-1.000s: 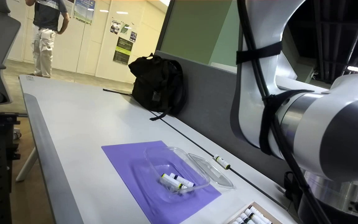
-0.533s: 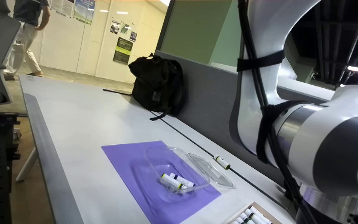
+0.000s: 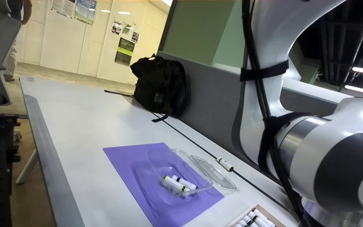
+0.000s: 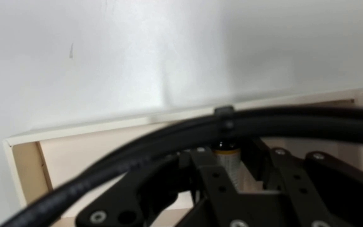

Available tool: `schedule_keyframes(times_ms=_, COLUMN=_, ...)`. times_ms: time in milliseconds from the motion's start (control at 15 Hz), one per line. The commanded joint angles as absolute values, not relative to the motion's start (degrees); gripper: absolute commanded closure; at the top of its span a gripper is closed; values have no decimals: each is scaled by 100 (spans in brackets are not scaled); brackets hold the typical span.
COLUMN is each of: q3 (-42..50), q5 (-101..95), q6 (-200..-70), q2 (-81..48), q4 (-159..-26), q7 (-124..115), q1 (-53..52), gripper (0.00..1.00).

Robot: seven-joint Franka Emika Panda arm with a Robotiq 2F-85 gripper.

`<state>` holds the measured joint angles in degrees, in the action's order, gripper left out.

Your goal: Remove one bottle from the container and place it on the right side of the tray

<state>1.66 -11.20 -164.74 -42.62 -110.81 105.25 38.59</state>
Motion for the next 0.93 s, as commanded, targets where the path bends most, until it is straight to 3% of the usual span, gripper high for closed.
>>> schedule_keyframes(times_ms=0, q3=22, q5=-1005, q6=-16393, q2=-4254, q4=-10940, q7=10660, q1=3962, gripper=39)
schedule_keyframes(times_ms=400, q3=-115, q5=-788, q6=-16191, q2=-3971, q4=-10883, q7=10596, q1=3994, gripper=1)
schedule_keyframes(times_ms=867, q3=51, q5=-557, q6=-15686, q2=-3695, q4=-10878, q7=10612, q1=3827, gripper=0)
